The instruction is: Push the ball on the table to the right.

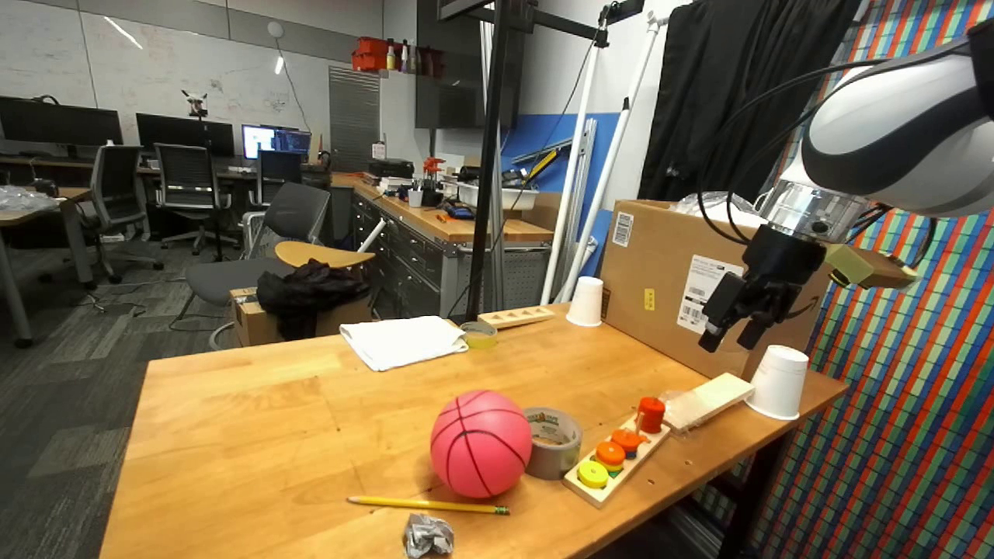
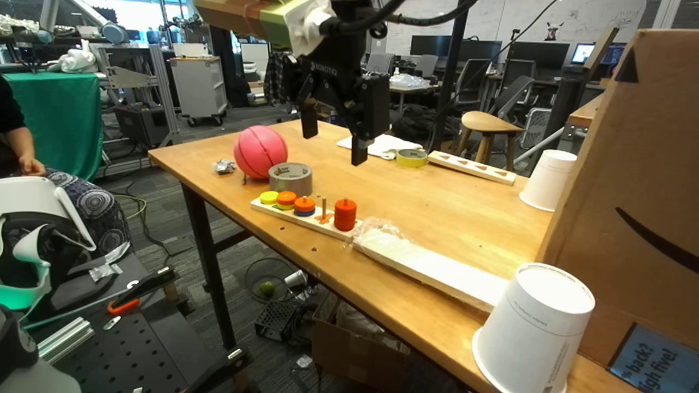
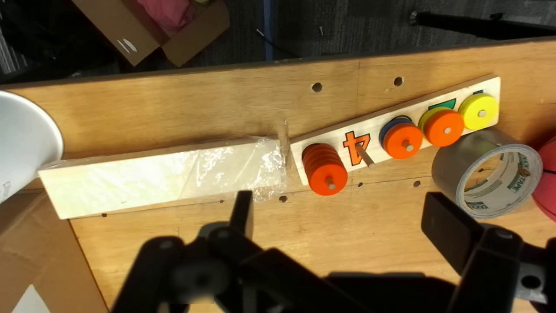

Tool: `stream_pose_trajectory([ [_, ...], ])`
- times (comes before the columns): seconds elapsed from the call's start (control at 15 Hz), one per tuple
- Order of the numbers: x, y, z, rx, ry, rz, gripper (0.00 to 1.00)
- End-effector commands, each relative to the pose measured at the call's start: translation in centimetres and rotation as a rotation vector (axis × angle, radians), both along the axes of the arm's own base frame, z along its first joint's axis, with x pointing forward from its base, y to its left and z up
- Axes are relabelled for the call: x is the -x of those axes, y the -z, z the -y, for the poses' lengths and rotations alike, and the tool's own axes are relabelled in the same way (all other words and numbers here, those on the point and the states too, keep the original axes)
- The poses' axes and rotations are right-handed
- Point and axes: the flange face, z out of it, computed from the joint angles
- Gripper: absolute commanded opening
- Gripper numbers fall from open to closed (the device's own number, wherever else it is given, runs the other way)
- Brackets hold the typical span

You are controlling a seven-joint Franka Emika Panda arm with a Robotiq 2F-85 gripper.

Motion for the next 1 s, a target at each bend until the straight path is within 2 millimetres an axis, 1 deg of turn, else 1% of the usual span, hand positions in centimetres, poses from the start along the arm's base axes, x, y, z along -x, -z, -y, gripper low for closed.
stream_pose_trajectory([
  [0.0,0.0,-0.1,0.0,0.0,0.0,-0.001,1.0],
  [0.27,0.0,-0.1,0.0,0.0,0.0,-0.001,1.0],
  [0.47,0.3,0.2,-1.7,0.003,-0.033,-0.002,1.0],
  [0.67,0.4,0.1,-4.9,0.03,-0.103,0.013,1.0],
  [0.93,0.9,-0.7,-10.9,0.058,-0.192,0.02,1.0],
])
